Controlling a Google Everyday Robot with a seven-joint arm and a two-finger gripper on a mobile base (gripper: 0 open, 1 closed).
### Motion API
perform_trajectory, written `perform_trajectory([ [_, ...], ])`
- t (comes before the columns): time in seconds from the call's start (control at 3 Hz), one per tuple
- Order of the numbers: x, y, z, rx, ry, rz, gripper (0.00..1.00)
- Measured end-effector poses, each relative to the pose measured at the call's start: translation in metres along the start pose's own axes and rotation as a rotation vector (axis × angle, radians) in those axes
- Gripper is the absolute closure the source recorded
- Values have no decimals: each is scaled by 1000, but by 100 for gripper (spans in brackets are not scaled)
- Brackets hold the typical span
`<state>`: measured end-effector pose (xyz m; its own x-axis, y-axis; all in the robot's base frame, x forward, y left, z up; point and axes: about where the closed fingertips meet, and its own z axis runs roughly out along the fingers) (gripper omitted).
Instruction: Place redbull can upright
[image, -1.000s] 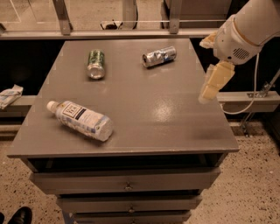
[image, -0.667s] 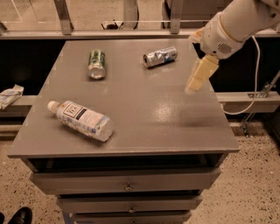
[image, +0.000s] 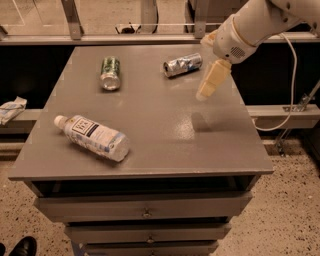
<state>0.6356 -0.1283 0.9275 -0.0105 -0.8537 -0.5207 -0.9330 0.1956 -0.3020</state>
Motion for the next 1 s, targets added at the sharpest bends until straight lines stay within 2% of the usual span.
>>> perform_trajectory([
  [0.33,-4,-10,15,29,-53,-8,0],
  [0.67,-10,-51,51,79,-126,-18,0],
  [1.0,-16,-85,76,86,-165,-8,0],
])
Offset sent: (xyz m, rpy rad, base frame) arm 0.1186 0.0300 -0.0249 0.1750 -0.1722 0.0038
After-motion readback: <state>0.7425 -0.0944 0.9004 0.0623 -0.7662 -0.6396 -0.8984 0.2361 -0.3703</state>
